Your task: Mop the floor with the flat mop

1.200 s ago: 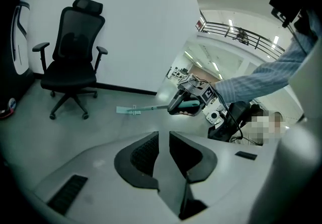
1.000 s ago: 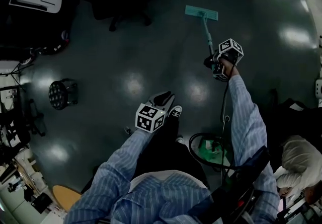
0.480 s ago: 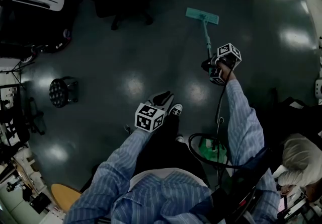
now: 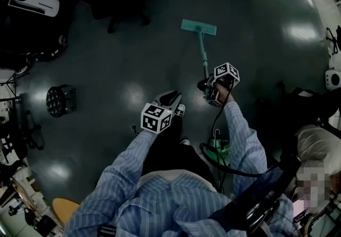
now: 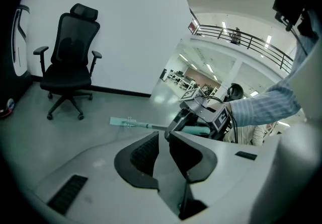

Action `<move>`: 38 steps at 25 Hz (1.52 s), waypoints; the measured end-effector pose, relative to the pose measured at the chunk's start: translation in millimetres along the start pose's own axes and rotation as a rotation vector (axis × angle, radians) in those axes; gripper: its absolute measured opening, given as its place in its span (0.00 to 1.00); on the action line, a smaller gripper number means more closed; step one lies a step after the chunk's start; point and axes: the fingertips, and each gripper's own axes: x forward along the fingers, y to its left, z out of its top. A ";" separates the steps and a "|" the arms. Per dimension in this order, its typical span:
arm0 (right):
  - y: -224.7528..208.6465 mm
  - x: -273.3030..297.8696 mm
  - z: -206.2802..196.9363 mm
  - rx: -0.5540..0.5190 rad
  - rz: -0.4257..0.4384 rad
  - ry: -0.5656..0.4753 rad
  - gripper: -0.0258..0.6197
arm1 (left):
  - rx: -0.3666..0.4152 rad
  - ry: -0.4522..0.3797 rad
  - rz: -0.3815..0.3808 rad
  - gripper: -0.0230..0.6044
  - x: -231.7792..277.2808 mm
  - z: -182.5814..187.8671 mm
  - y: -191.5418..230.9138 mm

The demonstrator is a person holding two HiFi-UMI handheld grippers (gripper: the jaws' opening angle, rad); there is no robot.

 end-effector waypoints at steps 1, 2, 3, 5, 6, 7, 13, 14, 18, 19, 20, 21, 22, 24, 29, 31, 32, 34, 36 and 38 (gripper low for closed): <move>-7.2 1.7 -15.5 0.000 0.003 0.005 0.12 | 0.007 0.000 -0.004 0.15 -1.5 -4.1 -6.4; -14.9 3.1 -31.1 0.000 0.004 0.009 0.12 | 0.012 -0.001 -0.008 0.15 -3.1 -8.4 -12.8; -22.7 4.2 -46.5 0.000 0.005 0.011 0.12 | 0.017 -0.002 -0.012 0.15 -4.6 -12.5 -19.3; -37.3 5.9 -75.7 0.005 0.011 0.012 0.12 | 0.023 -0.007 -0.018 0.15 -8.4 -20.2 -33.0; -44.2 6.9 -89.7 0.007 0.015 0.014 0.12 | 0.026 -0.010 -0.019 0.15 -10.8 -24.5 -40.4; -51.2 7.8 -103.4 0.009 0.020 0.017 0.12 | 0.028 -0.014 -0.019 0.15 -13.3 -29.4 -48.4; -90.6 6.4 -180.2 0.035 0.053 0.035 0.12 | 0.043 -0.024 -0.030 0.15 -30.6 -65.2 -101.2; -95.5 5.0 -192.9 0.039 0.059 0.037 0.12 | 0.045 -0.028 -0.031 0.15 -35.3 -69.6 -109.3; -129.5 2.5 -246.1 0.055 0.067 0.047 0.12 | 0.047 -0.040 -0.030 0.15 -57.0 -98.3 -143.4; -138.3 3.2 -257.6 0.061 0.076 0.048 0.12 | 0.048 -0.042 -0.027 0.15 -61.6 -107.5 -149.6; -144.8 3.8 -267.5 0.067 0.090 0.047 0.12 | 0.050 -0.045 -0.022 0.15 -65.8 -115.7 -154.2; -149.8 4.3 -276.5 0.072 0.104 0.046 0.12 | 0.051 -0.048 -0.017 0.15 -70.0 -122.8 -157.8; -154.4 4.5 -285.3 0.074 0.114 0.045 0.12 | 0.050 -0.050 -0.011 0.15 -74.3 -129.7 -161.2; -165.6 4.8 -304.3 0.069 0.117 0.046 0.12 | 0.049 -0.051 -0.003 0.15 -84.0 -143.5 -170.4; -205.0 4.3 -349.9 0.053 0.099 0.053 0.12 | 0.075 -0.028 -0.003 0.15 -105.3 -183.8 -203.0; -216.7 3.5 -366.2 0.048 0.089 0.059 0.12 | 0.089 -0.005 -0.006 0.15 -113.8 -198.3 -212.4; -220.5 3.1 -373.6 0.048 0.087 0.061 0.12 | 0.094 0.006 -0.008 0.15 -117.8 -203.8 -215.6; -227.6 2.0 -386.2 0.049 0.086 0.064 0.12 | 0.105 0.023 -0.013 0.15 -124.3 -211.6 -221.5; -234.7 1.3 -396.5 0.049 0.084 0.066 0.13 | 0.115 0.033 -0.018 0.15 -127.9 -216.7 -226.7; -239.2 2.7 -404.8 0.045 0.077 0.066 0.12 | 0.119 0.041 -0.023 0.15 -129.2 -220.2 -228.9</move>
